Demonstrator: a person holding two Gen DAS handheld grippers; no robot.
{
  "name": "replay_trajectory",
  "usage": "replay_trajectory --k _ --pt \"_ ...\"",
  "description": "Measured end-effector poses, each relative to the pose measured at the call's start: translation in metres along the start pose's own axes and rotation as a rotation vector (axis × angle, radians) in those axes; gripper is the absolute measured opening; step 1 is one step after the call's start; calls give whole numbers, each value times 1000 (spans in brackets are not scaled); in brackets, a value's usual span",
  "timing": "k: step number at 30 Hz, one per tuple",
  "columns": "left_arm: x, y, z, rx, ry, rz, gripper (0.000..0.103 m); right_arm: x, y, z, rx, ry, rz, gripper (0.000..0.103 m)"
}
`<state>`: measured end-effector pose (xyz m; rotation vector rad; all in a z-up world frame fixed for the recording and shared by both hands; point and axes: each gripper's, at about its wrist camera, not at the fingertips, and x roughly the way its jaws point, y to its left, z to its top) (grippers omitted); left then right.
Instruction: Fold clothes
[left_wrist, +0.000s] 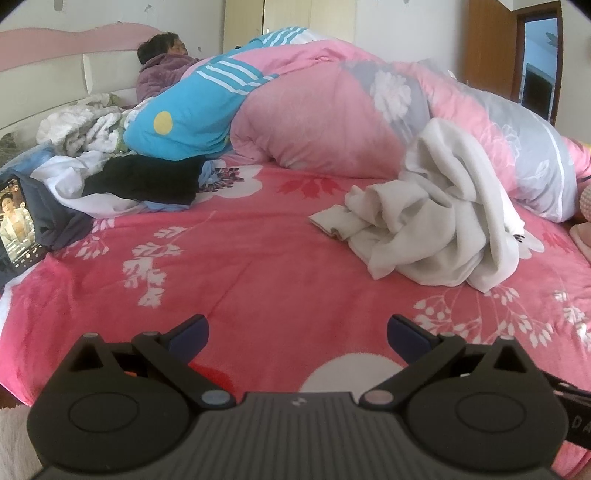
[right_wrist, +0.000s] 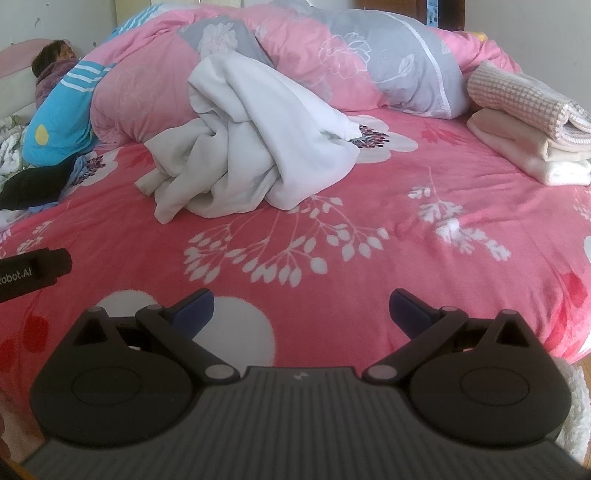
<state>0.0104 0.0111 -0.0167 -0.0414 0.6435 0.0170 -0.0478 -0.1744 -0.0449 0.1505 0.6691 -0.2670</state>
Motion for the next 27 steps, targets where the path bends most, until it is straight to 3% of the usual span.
replay_trajectory --k 14,27 --pt "17 -4 10 5 17 -16 103 12 4 13 4 11 -12 102" --pt "32 -11 23 18 -30 -86 103 26 5 26 4 14 -17 102"
